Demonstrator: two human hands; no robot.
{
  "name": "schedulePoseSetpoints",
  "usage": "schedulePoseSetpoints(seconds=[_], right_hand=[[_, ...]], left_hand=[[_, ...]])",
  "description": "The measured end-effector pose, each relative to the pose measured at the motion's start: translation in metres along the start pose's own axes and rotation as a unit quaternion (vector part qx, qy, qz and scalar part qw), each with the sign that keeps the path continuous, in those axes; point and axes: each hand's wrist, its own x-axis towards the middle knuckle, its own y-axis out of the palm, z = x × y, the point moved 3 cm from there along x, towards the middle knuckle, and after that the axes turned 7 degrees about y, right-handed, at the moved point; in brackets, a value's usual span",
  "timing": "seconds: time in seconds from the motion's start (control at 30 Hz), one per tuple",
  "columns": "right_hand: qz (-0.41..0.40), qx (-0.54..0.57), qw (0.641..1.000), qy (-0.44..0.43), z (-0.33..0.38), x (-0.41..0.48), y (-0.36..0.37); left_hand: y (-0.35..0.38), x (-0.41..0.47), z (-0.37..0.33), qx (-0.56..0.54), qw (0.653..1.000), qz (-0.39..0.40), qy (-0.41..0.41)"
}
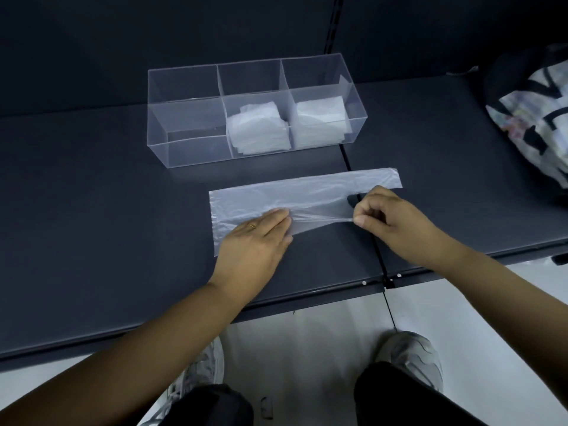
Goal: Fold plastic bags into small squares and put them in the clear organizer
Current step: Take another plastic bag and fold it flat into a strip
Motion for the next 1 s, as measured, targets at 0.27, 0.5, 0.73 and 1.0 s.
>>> schedulePoseSetpoints(seconds=[0.27, 0.5, 0.73, 1.0], right_hand=[[-0.064, -0.265, 0.954, -0.127, 0.045, -0.015, 0.023], [-0.170, -0.175, 0.957, -0.156, 0.037, -0.009, 0.039], [-0.066, 0.145, 0.985, 0.064, 0.011, 0.025, 0.007], [-0.115, 0.109, 0.979, 0.129, 0.012, 0.055, 0.008]], left_hand=[[-0.009, 0.003, -0.001, -0.004, 0.999, 0.026, 0.029], [-0.027, -0.008, 0.004, -0.043, 0.997, 0.038, -0.052], [-0.042, -0.037, 0.069, -0.350, 0.852, -0.006, -0.389], [-0.040, -0.033, 0.099, -0.281, 0.817, -0.079, -0.497]])
